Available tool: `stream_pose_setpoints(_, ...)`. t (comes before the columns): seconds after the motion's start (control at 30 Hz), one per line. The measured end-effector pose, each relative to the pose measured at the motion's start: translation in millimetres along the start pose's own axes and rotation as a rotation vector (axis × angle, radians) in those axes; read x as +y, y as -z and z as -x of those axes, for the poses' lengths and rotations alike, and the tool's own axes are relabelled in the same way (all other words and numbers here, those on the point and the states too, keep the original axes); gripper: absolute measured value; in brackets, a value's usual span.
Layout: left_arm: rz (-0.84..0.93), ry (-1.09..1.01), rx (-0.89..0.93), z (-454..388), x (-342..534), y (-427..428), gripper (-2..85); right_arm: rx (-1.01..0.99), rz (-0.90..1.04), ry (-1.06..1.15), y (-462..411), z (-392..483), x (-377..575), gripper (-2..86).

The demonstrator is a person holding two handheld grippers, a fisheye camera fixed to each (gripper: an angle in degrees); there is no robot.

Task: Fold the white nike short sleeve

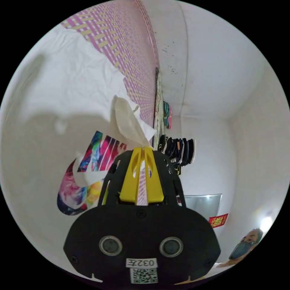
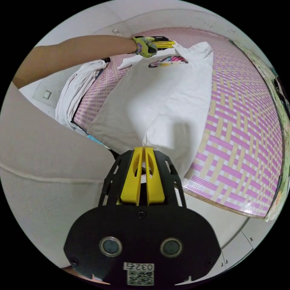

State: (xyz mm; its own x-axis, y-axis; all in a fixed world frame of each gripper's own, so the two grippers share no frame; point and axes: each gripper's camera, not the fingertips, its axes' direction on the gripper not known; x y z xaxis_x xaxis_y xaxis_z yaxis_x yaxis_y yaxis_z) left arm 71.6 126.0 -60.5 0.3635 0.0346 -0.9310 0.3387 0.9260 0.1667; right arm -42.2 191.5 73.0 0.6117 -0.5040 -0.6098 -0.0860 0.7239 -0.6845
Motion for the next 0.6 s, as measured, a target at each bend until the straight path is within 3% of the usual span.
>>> stream_pose_setpoints(0.13, -0.090, -0.154, -0.171, -33.6, 16.7, 12.8, -1.3, 0.021, -0.029, -0.024, 22.1, -8.0, 2.5, -0.8)
stream_pose_setpoints(0.27, -0.029, -0.093, -0.330, -13.6, 15.7, -1.0, -1.2, -0.001, -0.021, -0.040, 17.5, -21.8, -0.6, 0.0)
stream_pose_setpoints(0.4, -0.029, -0.064, -0.331, -2.1, 18.6, 1.8, 0.5, -0.238, -0.001, -0.149, -1.6, -55.5, -2.7, 6.1)
stream_pose_setpoints(0.5, -0.104, -0.171, -0.413, -33.0, 42.3, 15.7, -0.8, -0.259, -0.143, -0.239, 28.7, -74.4, 14.2, 5.2)
stream_pose_setpoints(0.6, 0.016, -0.287, -0.461, -56.5, 81.7, -3.0, -1.3, -0.201, -0.246, -0.376, 55.1, -103.2, 38.1, 5.1)
